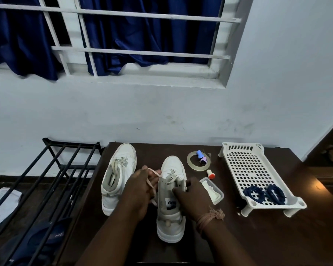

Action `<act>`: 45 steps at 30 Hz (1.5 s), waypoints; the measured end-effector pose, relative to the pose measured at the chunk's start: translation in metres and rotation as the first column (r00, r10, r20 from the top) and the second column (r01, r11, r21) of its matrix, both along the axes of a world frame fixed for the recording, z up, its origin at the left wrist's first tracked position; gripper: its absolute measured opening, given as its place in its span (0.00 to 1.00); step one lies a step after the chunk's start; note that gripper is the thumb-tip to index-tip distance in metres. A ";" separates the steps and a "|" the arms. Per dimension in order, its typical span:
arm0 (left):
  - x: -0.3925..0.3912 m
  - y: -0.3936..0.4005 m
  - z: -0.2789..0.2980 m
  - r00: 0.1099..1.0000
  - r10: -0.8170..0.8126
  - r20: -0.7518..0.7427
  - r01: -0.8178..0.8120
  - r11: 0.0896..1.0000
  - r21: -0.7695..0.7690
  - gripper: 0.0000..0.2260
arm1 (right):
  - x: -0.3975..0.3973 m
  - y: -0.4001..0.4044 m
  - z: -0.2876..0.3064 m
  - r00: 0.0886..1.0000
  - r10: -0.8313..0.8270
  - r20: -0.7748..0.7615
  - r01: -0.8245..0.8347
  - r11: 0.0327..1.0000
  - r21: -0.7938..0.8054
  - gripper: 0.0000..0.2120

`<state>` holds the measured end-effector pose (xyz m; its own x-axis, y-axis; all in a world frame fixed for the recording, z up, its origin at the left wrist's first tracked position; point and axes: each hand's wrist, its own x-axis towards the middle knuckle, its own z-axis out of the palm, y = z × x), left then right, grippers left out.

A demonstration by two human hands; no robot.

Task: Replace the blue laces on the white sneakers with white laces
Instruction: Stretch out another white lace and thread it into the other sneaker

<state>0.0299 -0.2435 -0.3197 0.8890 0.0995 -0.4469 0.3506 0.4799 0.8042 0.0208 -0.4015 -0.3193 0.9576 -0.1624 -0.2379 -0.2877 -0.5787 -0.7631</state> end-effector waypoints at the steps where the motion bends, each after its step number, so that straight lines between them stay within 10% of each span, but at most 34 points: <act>1: -0.003 -0.002 0.002 0.997 0.078 -0.006 -0.078 0.987 -0.142 0.09 | 0.000 -0.001 0.000 1.000 0.011 0.003 -0.011 1.000 -0.014 0.13; 6: 0.001 0.002 0.006 0.979 0.203 -0.016 -0.199 0.935 -0.293 0.11 | 0.001 -0.007 0.005 0.997 0.055 -0.046 -0.054 0.998 0.022 0.16; 23: 0.031 0.023 -0.001 0.957 -0.266 -0.115 0.289 0.906 0.309 0.06 | 0.028 -0.018 -0.007 0.993 0.113 -0.044 -0.120 0.968 -0.223 0.22; 28: 0.031 0.017 -0.013 0.916 -0.368 -0.158 0.335 0.489 0.805 0.04 | 0.031 -0.014 -0.009 0.994 0.104 -0.014 -0.105 0.978 -0.180 0.16; 31: 0.030 0.013 -0.014 0.826 -0.470 -0.310 0.414 0.134 0.900 0.10 | 0.030 -0.012 -0.008 0.994 0.110 0.003 -0.107 0.973 -0.205 0.16; 34: 0.028 0.014 -0.007 0.799 -0.461 -0.387 0.431 -0.009 0.902 0.18 | 0.031 -0.011 -0.004 0.992 0.121 -0.021 -0.122 0.981 -0.152 0.14; 37: 0.033 0.011 0.008 0.818 -0.431 -0.382 0.464 0.101 0.880 0.12 | 0.029 -0.012 -0.001 0.992 0.126 -0.002 -0.125 0.988 -0.090 0.11; 41: 0.035 0.014 0.028 0.911 -0.399 -0.106 0.309 0.490 0.815 0.18 | 0.028 -0.009 0.010 0.976 0.036 0.216 -0.031 0.999 -0.026 0.11; 45: 0.029 0.017 0.046 0.943 -0.268 0.197 0.197 0.927 0.320 0.13 | 0.022 0.003 0.029 0.914 0.065 0.399 -0.138 0.978 0.156 0.07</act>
<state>0.0593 -0.2267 -0.2738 0.9779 -0.0288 -0.2072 0.2092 0.1396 0.9679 0.0424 -0.3985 -0.2904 0.9886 -0.0494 0.1422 0.1069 -0.4342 -0.8944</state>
